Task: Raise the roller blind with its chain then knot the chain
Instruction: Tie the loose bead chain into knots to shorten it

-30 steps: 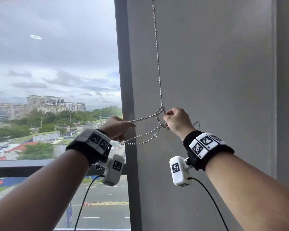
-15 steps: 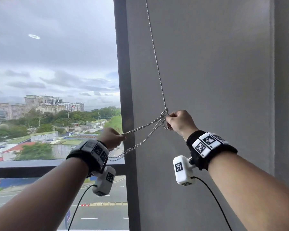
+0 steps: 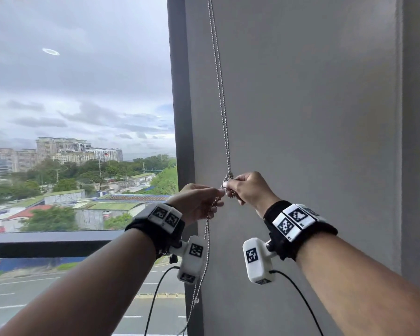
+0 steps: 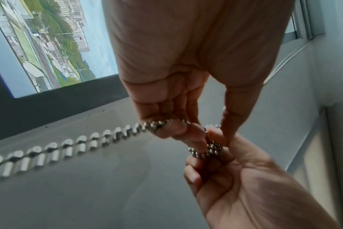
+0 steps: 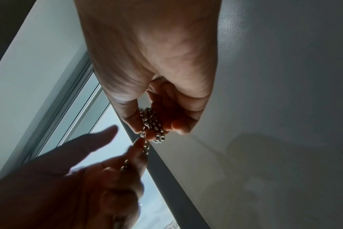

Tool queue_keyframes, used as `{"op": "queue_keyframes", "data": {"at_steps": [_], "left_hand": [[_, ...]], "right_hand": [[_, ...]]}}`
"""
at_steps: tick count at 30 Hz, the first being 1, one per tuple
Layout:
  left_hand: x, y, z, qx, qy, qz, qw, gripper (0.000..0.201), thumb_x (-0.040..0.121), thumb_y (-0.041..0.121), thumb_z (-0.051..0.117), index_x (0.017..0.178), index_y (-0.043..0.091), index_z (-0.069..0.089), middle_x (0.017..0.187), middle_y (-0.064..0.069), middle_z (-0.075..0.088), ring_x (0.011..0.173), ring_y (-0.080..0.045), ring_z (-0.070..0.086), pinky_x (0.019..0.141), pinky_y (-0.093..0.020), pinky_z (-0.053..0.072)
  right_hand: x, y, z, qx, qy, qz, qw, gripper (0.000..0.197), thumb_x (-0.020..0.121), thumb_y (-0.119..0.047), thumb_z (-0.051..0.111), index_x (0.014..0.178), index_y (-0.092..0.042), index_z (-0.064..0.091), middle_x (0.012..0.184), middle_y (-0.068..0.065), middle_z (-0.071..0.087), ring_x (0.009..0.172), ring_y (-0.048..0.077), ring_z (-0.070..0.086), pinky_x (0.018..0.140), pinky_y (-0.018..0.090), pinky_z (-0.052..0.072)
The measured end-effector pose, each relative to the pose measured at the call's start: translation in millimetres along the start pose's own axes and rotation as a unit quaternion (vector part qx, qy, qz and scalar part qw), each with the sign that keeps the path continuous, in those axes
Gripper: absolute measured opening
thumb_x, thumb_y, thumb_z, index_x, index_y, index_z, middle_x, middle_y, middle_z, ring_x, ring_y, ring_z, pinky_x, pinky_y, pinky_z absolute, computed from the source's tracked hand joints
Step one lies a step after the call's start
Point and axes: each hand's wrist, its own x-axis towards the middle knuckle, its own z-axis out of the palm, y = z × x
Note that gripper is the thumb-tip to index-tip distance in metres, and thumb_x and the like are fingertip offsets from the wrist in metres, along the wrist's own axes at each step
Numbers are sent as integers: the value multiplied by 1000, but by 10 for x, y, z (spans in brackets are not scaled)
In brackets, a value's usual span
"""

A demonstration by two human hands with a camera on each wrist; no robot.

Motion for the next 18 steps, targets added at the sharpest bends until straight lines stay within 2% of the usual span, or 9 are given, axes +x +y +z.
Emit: {"op": "queue_keyframes", "data": {"at_steps": [3,6,8,11,13,18], "left_hand": [[49,19,67,15,30,39,999,14,77,9,70,87,1,65,68,-10,67,45,-11,52,45,-20,37],[93,-16,110,-7,67,53,996,18,75,1,69,90,-3,62,68,-14,64,44,-14,53,44,-21,40],[117,-42,121,-23,82,59,995,12,78,0,66,89,-3,61,69,-15,59,41,-13,50,41,-20,38],[151,-81,126,-10,112,85,990,8,79,7,67,78,1,62,62,-11,53,34,-8,38,37,-15,28],[159,-118,125,1,136,102,985,11,80,13,68,76,5,64,57,-6,50,33,-7,32,36,-14,23],[112,-309,184,-9,149,115,982,15,83,24,65,76,11,67,46,5,44,33,-7,27,36,-13,20]], "right_hand": [[-39,39,14,16,-26,-2,1000,17,76,-15,68,66,-1,70,50,1,63,40,15,44,44,26,38],[-90,91,-15,51,-48,-4,998,10,77,-9,70,76,1,71,58,4,63,47,14,47,46,27,39],[-141,125,-24,83,-66,-6,994,9,77,-7,74,83,0,72,59,-3,63,52,10,50,51,25,41],[-204,170,-13,112,-73,-17,991,25,74,-8,80,94,4,73,73,1,71,58,4,57,55,22,45],[-232,181,-14,128,-56,-22,990,21,75,-3,78,94,4,72,80,6,72,64,8,61,57,22,48],[-301,121,-66,172,-38,-22,984,14,76,6,70,89,3,71,70,9,67,56,17,57,56,30,51]]}}
